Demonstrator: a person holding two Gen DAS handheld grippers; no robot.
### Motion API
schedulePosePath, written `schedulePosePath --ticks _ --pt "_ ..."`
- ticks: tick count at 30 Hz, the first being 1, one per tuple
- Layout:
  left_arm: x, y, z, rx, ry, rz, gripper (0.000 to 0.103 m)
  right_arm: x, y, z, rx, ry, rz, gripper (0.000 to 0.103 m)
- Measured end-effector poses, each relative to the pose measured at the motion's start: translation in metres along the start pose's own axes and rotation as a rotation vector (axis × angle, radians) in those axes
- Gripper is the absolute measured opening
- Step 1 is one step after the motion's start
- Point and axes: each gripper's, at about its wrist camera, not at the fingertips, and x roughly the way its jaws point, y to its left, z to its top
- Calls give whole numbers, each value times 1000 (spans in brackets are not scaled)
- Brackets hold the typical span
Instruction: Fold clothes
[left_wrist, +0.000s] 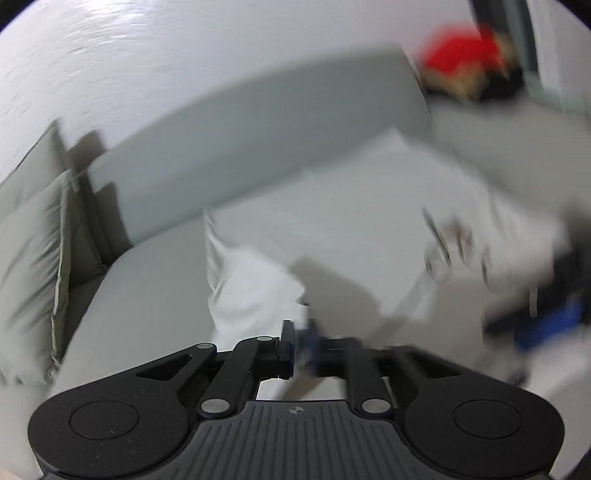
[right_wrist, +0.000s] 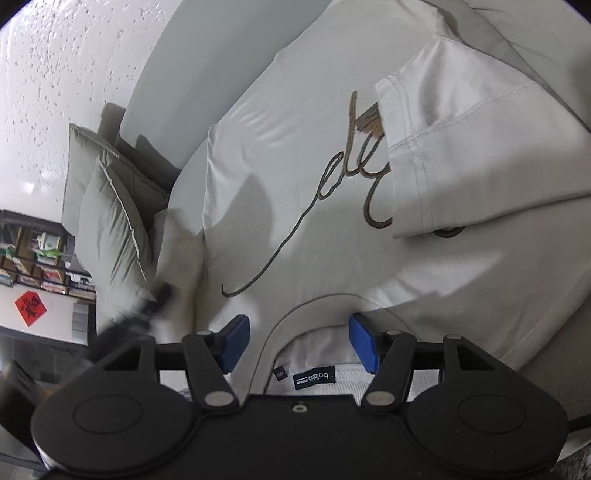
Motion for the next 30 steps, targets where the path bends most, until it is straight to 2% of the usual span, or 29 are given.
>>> schedulePosePath --ticks 1,3,4,6,9,11,15,17,23,30 --pt "-2 5 -4 -38 18 -12 24 -4 -1 0 5 -7 -1 62" --pt "-6 14 -12 -114 53 -35 39 -14 -3 0 3 -26 -4 69" --pt "-8 19 -16 -152 70 -46 38 -20 -4 0 -3 -39 -6 70" --pt "-20 44 -29 -288 62 -43 40 -30 -6 0 -20 -57 -14 71" --pt "-39 84 -50 -506 41 -32 49 -44 -13 0 -36 -85 -15 71" --pt "-37 112 -66 -651 58 3 53 -51 -19 0 -29 -110 -7 71" --pt "-12 164 -98 -1010 126 -100 53 -56 -28 2 19 -140 15 71" --pt "1 175 -104 -1098 162 -149 52 -56 -27 2 19 -140 17 71" --pt "35 170 -96 -1090 254 -263 48 -57 -28 2 15 -143 19 71" --pt "42 161 -94 -1055 296 -254 45 -58 -34 2 32 -149 13 71"
